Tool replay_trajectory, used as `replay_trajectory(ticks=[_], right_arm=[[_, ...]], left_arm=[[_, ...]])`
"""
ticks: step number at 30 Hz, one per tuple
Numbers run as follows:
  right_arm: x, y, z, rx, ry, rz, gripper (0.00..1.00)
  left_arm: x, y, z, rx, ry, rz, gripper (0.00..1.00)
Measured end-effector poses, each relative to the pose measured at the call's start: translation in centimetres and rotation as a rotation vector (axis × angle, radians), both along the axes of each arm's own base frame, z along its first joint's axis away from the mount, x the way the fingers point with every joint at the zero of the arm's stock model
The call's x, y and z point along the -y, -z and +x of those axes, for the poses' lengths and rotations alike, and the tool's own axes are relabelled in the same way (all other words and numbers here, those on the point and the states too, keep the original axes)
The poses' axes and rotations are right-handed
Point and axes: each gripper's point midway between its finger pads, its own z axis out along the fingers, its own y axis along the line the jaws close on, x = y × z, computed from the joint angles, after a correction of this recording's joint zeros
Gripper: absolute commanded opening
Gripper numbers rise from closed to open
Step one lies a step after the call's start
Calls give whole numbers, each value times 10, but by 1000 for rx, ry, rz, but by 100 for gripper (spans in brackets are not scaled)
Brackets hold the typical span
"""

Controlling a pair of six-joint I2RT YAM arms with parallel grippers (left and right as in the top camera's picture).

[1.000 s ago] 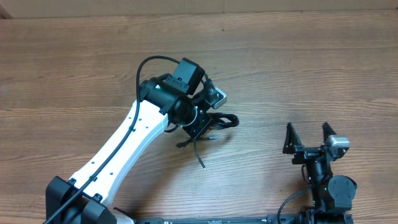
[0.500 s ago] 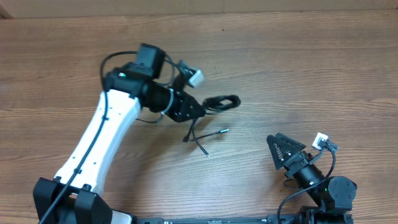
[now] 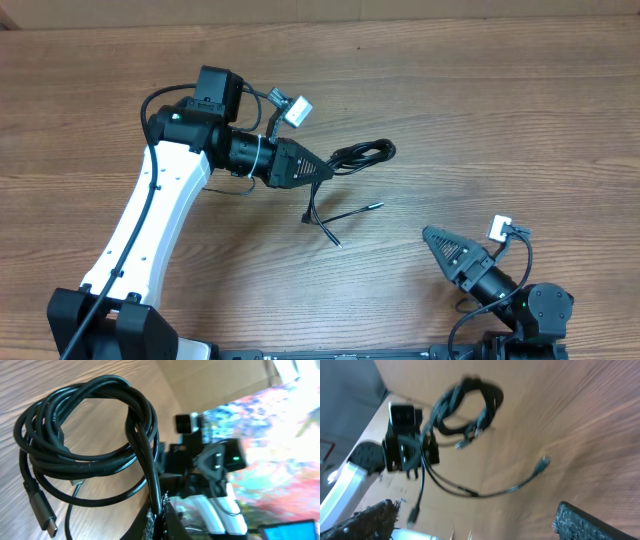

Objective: Untangle cables

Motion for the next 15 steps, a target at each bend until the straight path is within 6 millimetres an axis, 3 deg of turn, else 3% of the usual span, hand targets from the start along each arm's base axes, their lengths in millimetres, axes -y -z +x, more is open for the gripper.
replay_trajectory(ticks=[1,7,15], right_arm=[[-2,0,-2,-4,-16,3,83],[-4,1,-5,-93,-37,82,84],[4,-9,5,-117,39,160,84]], left_arm=[[1,-3,-1,-6,5,-18,4],[5,-16,-6,-65,15,-93,4],[4,-15,-5,-83,6,-81,4]])
